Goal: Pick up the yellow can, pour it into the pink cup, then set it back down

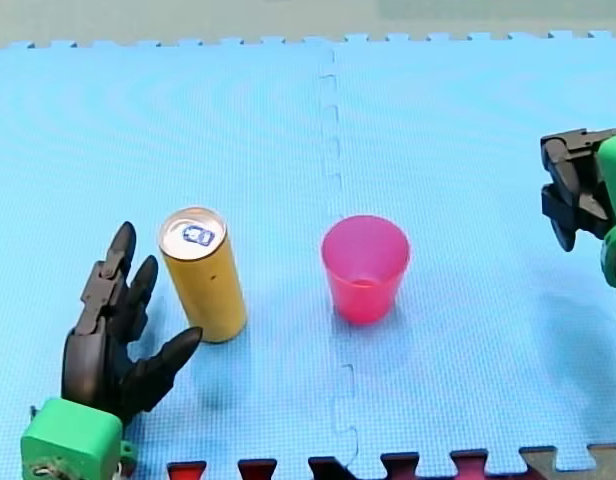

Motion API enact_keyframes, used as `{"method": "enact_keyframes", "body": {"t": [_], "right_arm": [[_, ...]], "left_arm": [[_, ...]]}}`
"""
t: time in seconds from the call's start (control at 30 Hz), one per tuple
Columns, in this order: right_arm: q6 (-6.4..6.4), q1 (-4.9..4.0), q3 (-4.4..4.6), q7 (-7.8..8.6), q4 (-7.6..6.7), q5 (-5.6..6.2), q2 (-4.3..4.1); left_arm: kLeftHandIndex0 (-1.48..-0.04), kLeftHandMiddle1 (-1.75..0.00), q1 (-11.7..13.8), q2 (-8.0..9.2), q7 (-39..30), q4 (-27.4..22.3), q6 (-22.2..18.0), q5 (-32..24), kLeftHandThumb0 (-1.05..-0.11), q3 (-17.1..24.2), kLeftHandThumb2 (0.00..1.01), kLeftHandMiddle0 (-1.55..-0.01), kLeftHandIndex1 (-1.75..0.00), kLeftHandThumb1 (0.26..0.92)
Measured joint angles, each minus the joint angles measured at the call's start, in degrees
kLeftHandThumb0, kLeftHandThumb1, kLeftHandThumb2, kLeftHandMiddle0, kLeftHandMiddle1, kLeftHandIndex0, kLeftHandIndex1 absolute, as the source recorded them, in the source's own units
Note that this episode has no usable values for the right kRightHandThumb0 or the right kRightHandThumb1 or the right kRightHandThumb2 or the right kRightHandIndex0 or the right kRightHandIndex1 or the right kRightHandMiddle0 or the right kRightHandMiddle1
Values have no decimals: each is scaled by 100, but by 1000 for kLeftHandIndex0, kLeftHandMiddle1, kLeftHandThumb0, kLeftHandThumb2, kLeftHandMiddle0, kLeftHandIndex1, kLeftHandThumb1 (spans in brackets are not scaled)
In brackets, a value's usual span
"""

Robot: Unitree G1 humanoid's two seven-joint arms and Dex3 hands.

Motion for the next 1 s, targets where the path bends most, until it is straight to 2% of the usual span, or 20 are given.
{"method": "enact_keyframes", "body": {"t": [0.37,0.6,0.73,1.0], "right_arm": [[0,1,11,22,-10,-3,-21],[-1,1,9,46,-14,3,-24],[-21,7,-8,163,-16,37,-42],[-76,40,-9,206,-14,37,-71]], "left_arm": [[-181,-2,16,10,79,-26,124,98,-1014,4,2,-300,0,793],[-163,0,16,3,-86,-14,197,58,-944,1,0,-280,0,721],[-157,0,16,-17,-172,-13,212,23,-908,12,0,-271,0,690],[-167,-5,3,-98,-166,61,174,-69,-842,89,0,-279,-4,649]]}}
